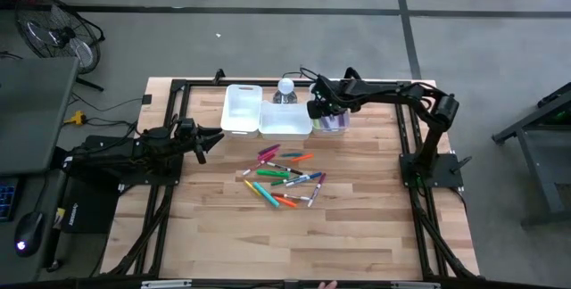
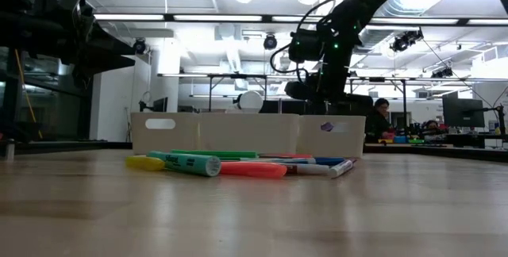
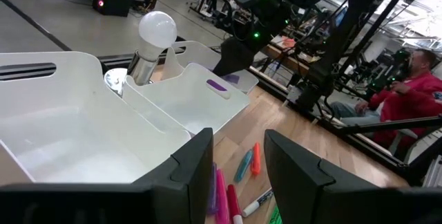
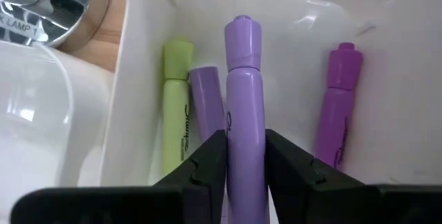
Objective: Pick & Place Markers
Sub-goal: Put the purple highlighter pen into the right white bin, then put the green highlighter pen into the right white bin
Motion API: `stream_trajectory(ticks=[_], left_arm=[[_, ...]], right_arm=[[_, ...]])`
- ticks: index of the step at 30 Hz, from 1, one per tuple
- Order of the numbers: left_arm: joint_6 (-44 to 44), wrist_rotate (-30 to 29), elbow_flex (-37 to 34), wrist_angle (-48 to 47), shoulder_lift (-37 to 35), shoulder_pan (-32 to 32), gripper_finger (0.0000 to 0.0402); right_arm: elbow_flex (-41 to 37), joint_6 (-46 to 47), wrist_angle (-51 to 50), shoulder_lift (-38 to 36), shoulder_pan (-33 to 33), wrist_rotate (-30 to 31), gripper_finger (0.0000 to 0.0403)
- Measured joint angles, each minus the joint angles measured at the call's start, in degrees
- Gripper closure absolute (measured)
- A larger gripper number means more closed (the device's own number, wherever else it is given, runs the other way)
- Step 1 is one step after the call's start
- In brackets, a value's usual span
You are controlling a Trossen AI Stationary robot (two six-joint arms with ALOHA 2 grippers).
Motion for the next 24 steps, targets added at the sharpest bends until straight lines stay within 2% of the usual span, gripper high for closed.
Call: stream_trajectory(ticks=[16,19,24], left_arm=[[0.0,0.0,0.0,-0.02,-0.02,0.0,0.0273],[0.0,0.0,0.01,-0.01,0.0,0.0,0.0273],[0.0,0.0,0.0,-0.02,-0.02,0.01,0.0273]], right_arm=[[0.0,-4.23,0.42,-1.4,0.07,-1.66,0.0319],[0.0,-4.89,0.08,-2.5,0.07,-1.59,0.0304],[0.0,-5.3,-1.72,-3.44,0.22,-0.19,0.0255]])
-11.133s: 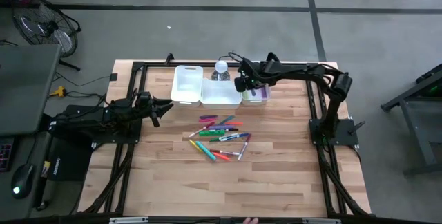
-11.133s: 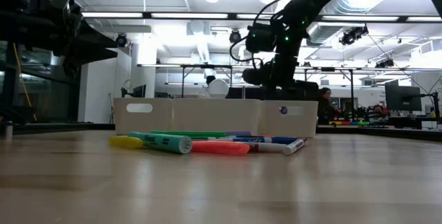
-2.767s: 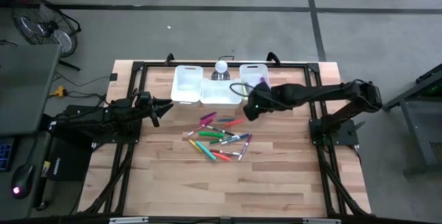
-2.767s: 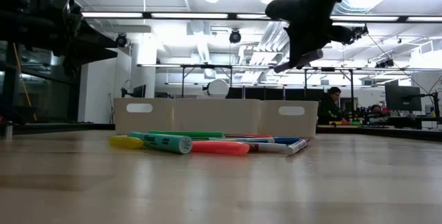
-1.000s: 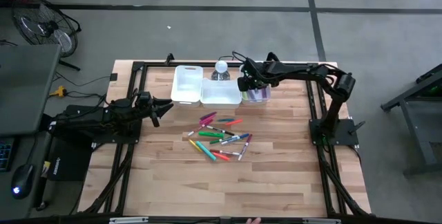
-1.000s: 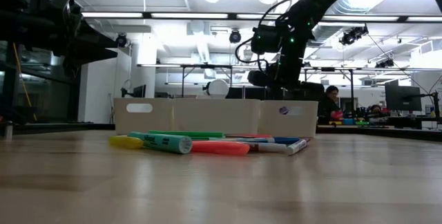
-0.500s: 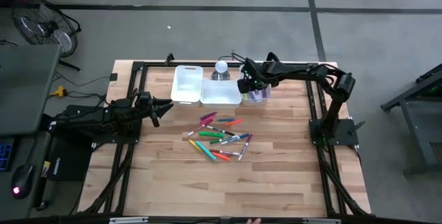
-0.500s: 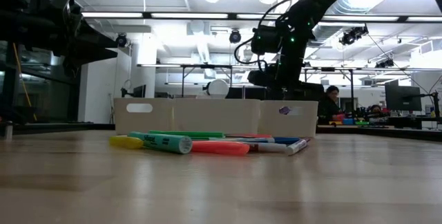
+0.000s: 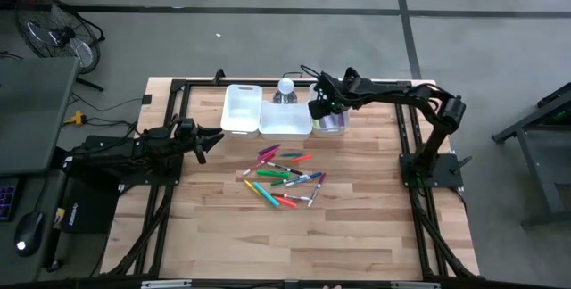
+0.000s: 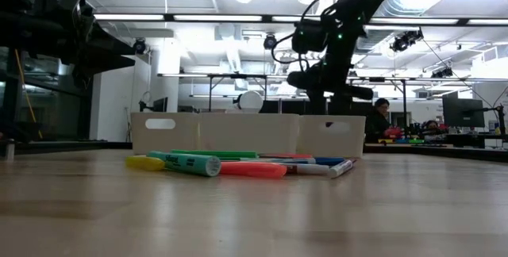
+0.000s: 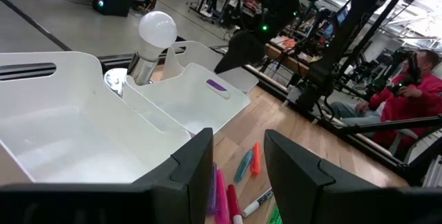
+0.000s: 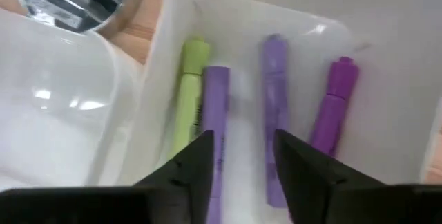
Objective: Pick & Place Markers
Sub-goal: Put the green highlighter pen into the right white bin
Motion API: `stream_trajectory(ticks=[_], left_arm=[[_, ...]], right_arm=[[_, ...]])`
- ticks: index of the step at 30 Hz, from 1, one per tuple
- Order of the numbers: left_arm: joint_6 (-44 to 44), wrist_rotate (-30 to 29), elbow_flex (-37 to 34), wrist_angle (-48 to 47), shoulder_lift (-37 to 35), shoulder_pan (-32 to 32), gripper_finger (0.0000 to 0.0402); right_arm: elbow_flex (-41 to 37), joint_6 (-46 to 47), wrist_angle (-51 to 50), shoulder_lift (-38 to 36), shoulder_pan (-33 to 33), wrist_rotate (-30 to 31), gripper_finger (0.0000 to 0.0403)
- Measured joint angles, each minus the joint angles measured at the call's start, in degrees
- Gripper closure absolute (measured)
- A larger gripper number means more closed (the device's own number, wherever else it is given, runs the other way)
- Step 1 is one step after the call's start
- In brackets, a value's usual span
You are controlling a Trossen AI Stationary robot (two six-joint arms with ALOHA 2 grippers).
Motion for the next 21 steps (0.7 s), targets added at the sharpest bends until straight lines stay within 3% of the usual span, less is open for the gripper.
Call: stream_trajectory(ticks=[8,21], left_arm=[[0.0,0.02,0.02,0.0,0.02,0.01,0.0273],[0.0,0.02,0.0,0.0,0.02,-0.01,0.0273]], right_arm=[[0.0,-2.55,-1.73,-5.12,2.95,1.83,0.0199],[0.02,-15.33,-2.39,-14.1,18.24,3.45,0.0214]])
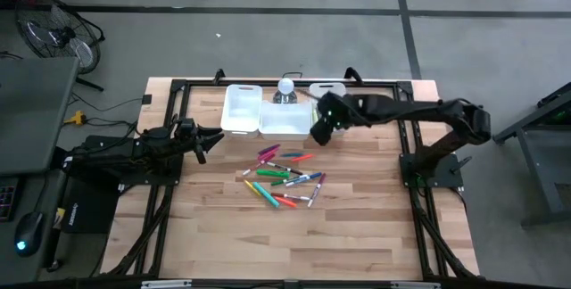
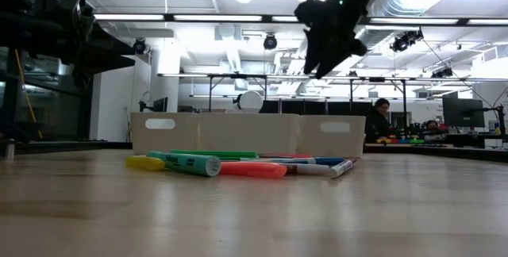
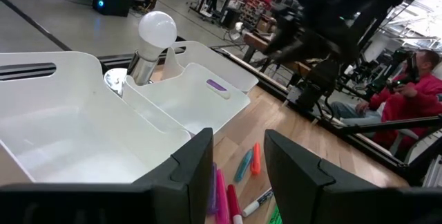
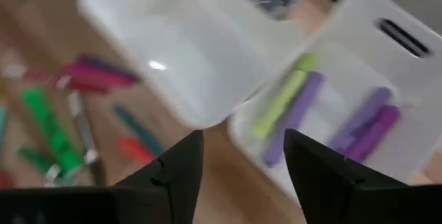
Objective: Pick & Place Markers
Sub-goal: Put the green highlighter pen into the right white bin
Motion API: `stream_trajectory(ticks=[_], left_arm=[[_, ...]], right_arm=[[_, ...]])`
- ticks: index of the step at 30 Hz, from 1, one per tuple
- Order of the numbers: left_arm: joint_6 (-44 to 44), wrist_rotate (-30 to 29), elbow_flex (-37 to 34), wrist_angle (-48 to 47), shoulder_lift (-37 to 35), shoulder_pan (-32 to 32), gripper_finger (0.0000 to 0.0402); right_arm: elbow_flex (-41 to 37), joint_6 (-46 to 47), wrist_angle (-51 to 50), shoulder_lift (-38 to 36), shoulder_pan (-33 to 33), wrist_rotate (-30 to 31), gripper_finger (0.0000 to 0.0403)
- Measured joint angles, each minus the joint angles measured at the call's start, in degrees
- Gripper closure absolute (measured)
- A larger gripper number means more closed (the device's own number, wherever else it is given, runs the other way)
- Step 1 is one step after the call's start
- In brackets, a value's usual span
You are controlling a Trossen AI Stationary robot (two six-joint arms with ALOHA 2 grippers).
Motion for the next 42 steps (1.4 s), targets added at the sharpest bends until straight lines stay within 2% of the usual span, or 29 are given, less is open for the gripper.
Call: stream_trajectory(ticks=[6,12,20,23,33,42], left_arm=[[-0.02,0.0,0.0,0.0,0.0,-0.01,0.0273],[-0.01,0.0,0.0,0.01,0.0,0.01,0.0273],[0.0,0.0,0.0,0.0,0.01,0.01,0.0273],[0.0,0.0,0.0,0.0,-0.02,0.01,0.0273],[0.0,-0.01,0.01,0.0,-0.01,0.01,0.0273],[0.0,0.0,0.02,0.02,0.0,0.01,0.0273]], right_arm=[[0.0,-5.0,2.78,0.0,7.79,-4.62,0.0214],[0.02,-11.98,6.0,0.79,14.71,-5.1,0.0213],[0.04,-11.89,15.26,7.75,17.5,-10.14,0.0219],[0.43,-13.64,18.47,10.63,17.97,-10.17,0.0219],[11.89,-18.11,18.2,23.86,17.98,-7.33,0.0217],[23.23,-19.73,12.96,34.0,17.97,-8.35,0.0217]])
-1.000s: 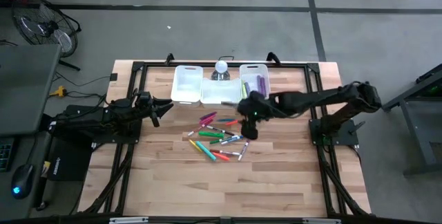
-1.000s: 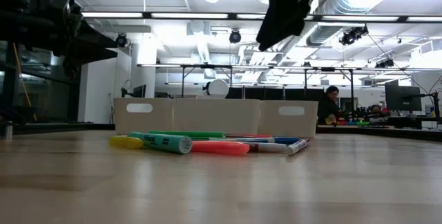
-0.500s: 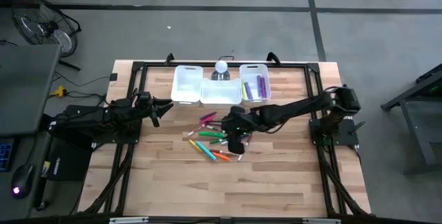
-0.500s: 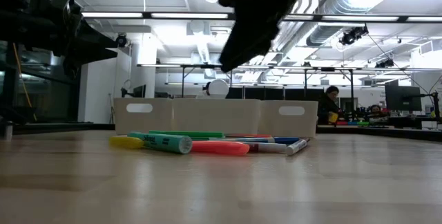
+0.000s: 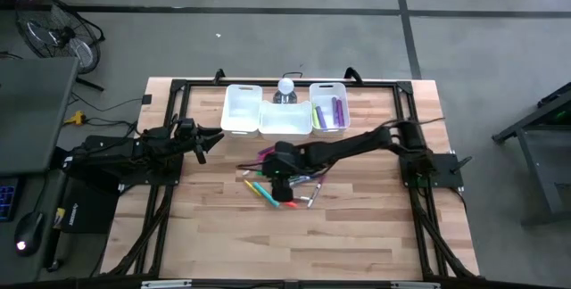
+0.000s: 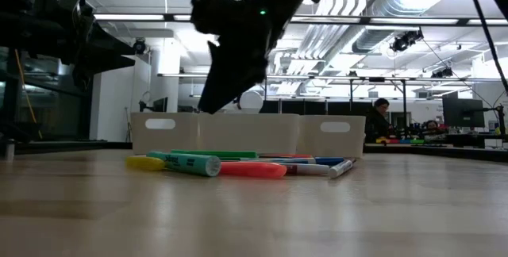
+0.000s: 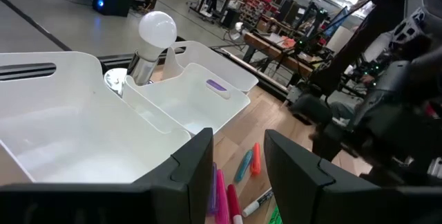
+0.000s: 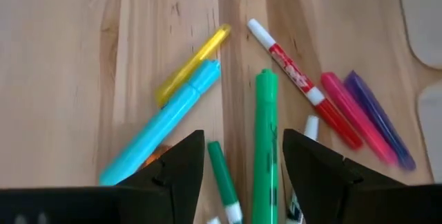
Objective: Pick & Place Markers
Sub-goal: Put the green highlighter pen into the right white bin
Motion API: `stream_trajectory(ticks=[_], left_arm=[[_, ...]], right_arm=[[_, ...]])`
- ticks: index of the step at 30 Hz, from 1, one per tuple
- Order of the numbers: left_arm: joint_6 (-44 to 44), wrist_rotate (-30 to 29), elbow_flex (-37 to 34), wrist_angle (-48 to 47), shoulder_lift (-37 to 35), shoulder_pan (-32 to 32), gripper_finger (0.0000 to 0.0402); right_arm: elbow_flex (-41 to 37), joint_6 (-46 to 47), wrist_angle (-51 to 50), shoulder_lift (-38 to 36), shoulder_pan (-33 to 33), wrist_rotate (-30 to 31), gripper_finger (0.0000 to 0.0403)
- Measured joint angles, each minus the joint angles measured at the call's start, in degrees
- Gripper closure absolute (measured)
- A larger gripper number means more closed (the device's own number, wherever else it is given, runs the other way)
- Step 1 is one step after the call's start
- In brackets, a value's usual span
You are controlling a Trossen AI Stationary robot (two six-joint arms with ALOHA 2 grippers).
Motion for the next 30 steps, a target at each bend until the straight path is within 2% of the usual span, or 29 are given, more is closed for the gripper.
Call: stream_trajectory(ticks=[9,17,30], left_arm=[[0.0,0.0,-0.01,-0.01,-0.02,0.01,0.0273],[-0.01,-0.02,-0.02,-0.02,0.0,-0.02,0.0273],[0.0,0.0,-0.02,-0.02,-0.02,0.0,0.0273]], right_arm=[[3.41,0.57,-2.2,5.63,-0.59,-1.76,0.0219],[3.02,0.62,-3.14,5.88,-1.04,0.9,0.022],[2.93,0.66,-4.27,7.36,-2.04,0.26,0.0232]])
